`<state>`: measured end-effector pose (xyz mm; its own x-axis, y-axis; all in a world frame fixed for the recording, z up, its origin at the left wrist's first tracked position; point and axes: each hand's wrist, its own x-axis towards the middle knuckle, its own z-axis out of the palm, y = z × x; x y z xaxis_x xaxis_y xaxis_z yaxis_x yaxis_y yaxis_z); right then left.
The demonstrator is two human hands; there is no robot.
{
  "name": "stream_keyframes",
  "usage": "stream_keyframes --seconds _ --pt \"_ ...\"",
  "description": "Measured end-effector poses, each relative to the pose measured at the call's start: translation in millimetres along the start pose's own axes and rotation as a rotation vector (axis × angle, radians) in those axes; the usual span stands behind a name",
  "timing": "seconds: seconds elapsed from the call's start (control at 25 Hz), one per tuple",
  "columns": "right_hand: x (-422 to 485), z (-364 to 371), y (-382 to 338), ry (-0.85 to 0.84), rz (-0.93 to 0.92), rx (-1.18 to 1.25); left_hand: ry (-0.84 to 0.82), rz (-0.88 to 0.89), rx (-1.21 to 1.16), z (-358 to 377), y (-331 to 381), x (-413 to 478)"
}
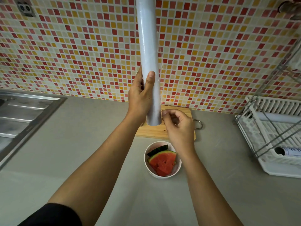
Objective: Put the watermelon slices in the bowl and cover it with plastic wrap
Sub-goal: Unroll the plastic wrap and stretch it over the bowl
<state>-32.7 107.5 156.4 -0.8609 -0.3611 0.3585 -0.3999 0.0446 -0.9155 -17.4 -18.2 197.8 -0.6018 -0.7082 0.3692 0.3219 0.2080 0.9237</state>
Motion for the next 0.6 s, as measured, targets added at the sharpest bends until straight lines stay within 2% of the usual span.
stream_keyframes --seconds 0.08,0.2,0.36,0.48,0.6 --pt "-4 1 -3 -0.003 -0.024 -0.013 0.016 -0.010 0.001 2 0 -1" --pt "-7 4 -3 0.096 -0.179 -0.098 0.041 -0.013 0.005 5 0 -2" --pt "-10 7 1 0.171 -0.287 -0.167 0.103 -0.074 -0.049 6 -2 -2" --pt "-13 11 5 0.186 -0.301 -0.194 0.118 -0.129 -0.038 5 -5 -2" --pt "-11 11 13 0.202 -0.225 -0.244 0.136 -0.115 0.011 7 -5 -6"
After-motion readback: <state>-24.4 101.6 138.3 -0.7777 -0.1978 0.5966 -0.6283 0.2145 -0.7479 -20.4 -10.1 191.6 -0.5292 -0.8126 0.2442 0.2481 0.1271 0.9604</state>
